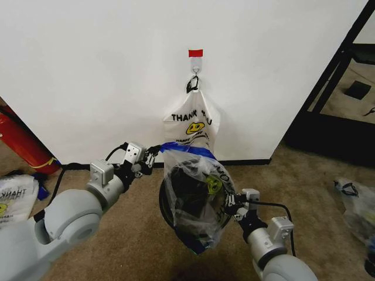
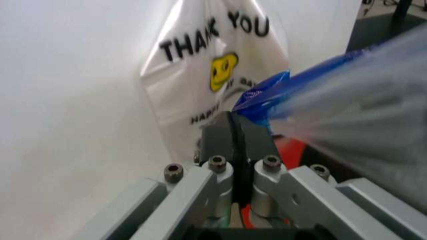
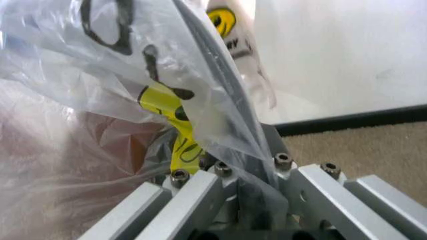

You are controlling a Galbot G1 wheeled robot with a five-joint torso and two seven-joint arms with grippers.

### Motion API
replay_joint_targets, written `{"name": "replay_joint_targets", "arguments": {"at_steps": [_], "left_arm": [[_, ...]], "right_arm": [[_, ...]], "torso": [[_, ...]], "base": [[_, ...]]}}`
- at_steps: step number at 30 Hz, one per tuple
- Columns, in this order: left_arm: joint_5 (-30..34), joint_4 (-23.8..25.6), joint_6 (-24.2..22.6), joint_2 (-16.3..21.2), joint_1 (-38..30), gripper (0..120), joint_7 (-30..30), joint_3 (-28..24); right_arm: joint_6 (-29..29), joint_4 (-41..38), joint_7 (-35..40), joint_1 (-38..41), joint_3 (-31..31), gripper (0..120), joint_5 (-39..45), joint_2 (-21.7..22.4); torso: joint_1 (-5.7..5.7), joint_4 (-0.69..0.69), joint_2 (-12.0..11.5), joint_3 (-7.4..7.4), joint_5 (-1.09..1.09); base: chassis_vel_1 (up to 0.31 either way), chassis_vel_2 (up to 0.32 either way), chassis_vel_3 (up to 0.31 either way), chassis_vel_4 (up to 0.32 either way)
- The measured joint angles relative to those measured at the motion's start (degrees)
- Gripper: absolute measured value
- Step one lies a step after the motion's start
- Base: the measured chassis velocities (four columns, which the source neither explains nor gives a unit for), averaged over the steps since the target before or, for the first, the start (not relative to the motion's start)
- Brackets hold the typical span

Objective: Pick up the garbage bag from the wall and place it over the trash bin.

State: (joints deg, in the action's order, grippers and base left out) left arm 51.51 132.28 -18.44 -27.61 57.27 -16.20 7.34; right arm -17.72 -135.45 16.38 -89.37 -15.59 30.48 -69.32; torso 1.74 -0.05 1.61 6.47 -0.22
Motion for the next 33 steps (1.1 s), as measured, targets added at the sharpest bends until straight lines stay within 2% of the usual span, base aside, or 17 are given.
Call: {"name": "replay_joint_targets", "arguments": {"at_steps": [8,14,18,20,25,26,30,32,33], "left_arm": [[0.54,-1.99,0.35,0.07,0.51,0,0.6,0.06],[1.2,-1.45,0.17,-0.31,1.8,1,0.05,1.23],[1.6,0.88,-0.77,-2.25,4.45,21,-1.63,4.91],[1.59,1.25,-0.87,-2.49,4.72,24,-1.76,5.35],[-0.27,3.69,-2.04,-4.29,7.05,46,-2.55,7.64],[-0.27,3.69,-2.04,-4.29,7.05,46,-2.55,7.64],[-2.65,5.67,-1.92,-7.72,8.59,61,-4.45,8.22],[-5.44,7.78,-1.74,-10.58,10.36,70,-5.32,6.53],[-5.44,7.78,-1.74,-10.58,10.36,70,-5.32,6.53]], "right_arm": [[1.19,0.05,-0.99,0.62,-0.93,0,1.83,0.28],[1.22,0.61,-0.36,1.1,-1.17,0,3.42,0.0],[1.22,2.13,1.89,2.11,-1.59,0,5.36,-0.78],[1.22,2.4,2.19,2.18,-1.75,0,5.62,-0.97],[1.11,3.54,3.76,2.68,-2.77,0,7.09,-2.04],[1.11,3.54,3.76,2.68,-2.77,0,7.09,-2.04],[1.17,3.41,5.55,2.53,-4.37,0,7.8,-2.99],[1.5,2.84,7.47,1.97,-5.52,0,8.52,-4.18],[1.5,2.84,7.47,1.97,-5.52,0,8.52,-4.18]], "torso": [[0.0,0.0,0.0,0.0,0.0],[0.0,0.0,0.0,0.0,0.0],[0.0,0.0,0.0,0.0,0.0],[0.0,0.01,0.0,0.0,0.0],[0.0,0.0,0.0,0.0,0.01],[0.0,0.0,0.0,0.0,0.01],[0.0,0.02,0.0,0.0,0.01],[0.0,-0.04,0.0,0.0,0.0],[0.0,-0.04,0.0,0.0,0.0]], "base": [[0.0,0.0,0.0,0.0],[0.0,0.0,0.0,0.0],[0.0,0.0,0.0,0.0],[0.0,0.0,0.0,0.0],[0.0,0.0,0.0,0.0],[0.0,0.0,0.0,0.0],[0.0,0.0,0.0,0.0],[0.0,0.0,0.0,0.0],[0.0,0.0,0.0,0.0]]}}
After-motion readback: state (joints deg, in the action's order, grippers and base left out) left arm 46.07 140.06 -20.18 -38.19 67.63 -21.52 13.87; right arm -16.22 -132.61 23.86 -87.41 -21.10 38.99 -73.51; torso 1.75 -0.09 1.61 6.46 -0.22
